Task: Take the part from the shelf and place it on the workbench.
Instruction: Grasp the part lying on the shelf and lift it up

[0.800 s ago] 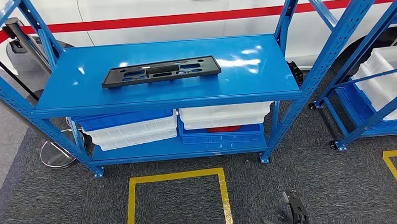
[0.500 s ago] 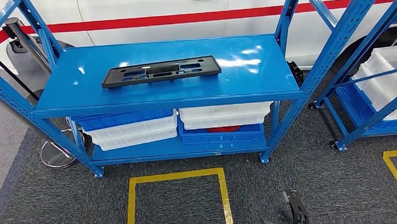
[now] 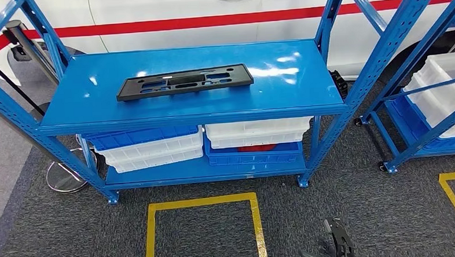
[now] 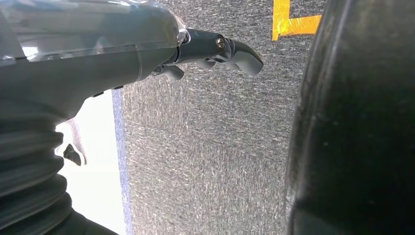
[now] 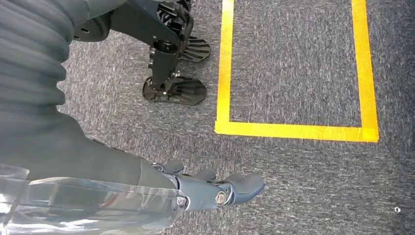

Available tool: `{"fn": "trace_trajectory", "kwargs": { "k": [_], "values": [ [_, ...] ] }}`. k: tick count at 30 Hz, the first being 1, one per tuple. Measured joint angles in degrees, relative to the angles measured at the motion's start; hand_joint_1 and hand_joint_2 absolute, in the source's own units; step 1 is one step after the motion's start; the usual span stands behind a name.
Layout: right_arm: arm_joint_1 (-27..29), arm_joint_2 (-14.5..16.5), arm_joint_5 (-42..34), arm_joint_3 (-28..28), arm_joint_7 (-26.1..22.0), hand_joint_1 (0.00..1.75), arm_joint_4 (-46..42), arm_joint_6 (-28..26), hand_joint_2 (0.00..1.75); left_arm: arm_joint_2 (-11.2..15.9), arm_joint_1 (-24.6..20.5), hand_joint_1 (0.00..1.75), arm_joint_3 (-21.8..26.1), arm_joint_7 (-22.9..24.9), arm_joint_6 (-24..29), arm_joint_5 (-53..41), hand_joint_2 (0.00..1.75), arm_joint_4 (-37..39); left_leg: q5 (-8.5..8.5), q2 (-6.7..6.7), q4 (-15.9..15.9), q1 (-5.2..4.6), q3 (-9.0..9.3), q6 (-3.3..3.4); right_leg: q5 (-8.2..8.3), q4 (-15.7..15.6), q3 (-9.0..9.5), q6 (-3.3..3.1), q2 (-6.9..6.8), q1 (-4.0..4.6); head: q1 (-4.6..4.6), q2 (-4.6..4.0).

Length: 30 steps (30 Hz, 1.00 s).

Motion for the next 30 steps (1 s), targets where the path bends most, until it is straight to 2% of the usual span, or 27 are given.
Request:
{"fn": "trace_trajectory", "kwargs": {
  "k": [26,30],
  "values": [
    [0.00,0.00,0.00,0.00,0.00,0.00,0.00,0.00,1.75,-0.04,-0.04,0.00,0.00,0.01,0.00,0.00,1.75,0.00,0.00,0.00,0.00,0.00,0.00,0.00,0.00,0.00,0.00,0.00,0.00,0.00,0.00,0.00],
    [0.00,0.00,0.00,0.00,0.00,0.00,0.00,0.00,0.00,-0.04,-0.04,0.00,0.00,0.01,0.00,0.00,0.00,0.00,0.00,0.00,0.00,0.00,0.00,0.00,0.00,0.00,0.00,0.00,0.00,0.00,0.00,0.00]
  ]
}}
